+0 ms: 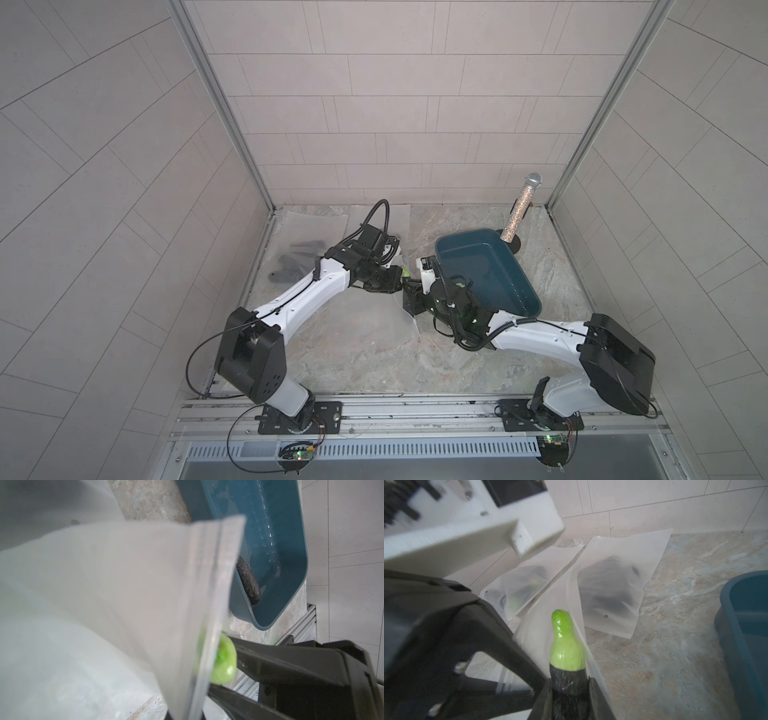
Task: Place the eggplant in a zip-top bag and seal the zipper
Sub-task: Place the eggplant in the zipper food storage bag.
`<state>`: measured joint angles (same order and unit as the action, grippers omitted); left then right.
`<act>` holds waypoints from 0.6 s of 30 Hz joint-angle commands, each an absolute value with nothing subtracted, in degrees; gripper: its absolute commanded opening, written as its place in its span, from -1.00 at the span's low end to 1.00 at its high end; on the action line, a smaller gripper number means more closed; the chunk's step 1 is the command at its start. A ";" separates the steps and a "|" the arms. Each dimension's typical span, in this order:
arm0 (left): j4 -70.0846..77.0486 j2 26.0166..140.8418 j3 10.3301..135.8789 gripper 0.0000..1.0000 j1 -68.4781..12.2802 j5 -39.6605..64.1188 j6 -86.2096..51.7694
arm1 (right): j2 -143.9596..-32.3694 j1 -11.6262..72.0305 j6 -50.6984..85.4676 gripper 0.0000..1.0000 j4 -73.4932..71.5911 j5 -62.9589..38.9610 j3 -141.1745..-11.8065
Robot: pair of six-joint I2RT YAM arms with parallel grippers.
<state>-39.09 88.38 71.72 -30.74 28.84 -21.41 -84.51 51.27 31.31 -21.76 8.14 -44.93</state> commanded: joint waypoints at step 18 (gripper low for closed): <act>-37.62 86.54 69.52 -0.97 -30.97 29.70 -21.51 | -79.18 45.88 32.39 -0.07 0.12 -0.11 -54.30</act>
<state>-38.54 86.83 70.04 -30.79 29.95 -21.61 -83.42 47.55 31.97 -4.25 1.56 -53.91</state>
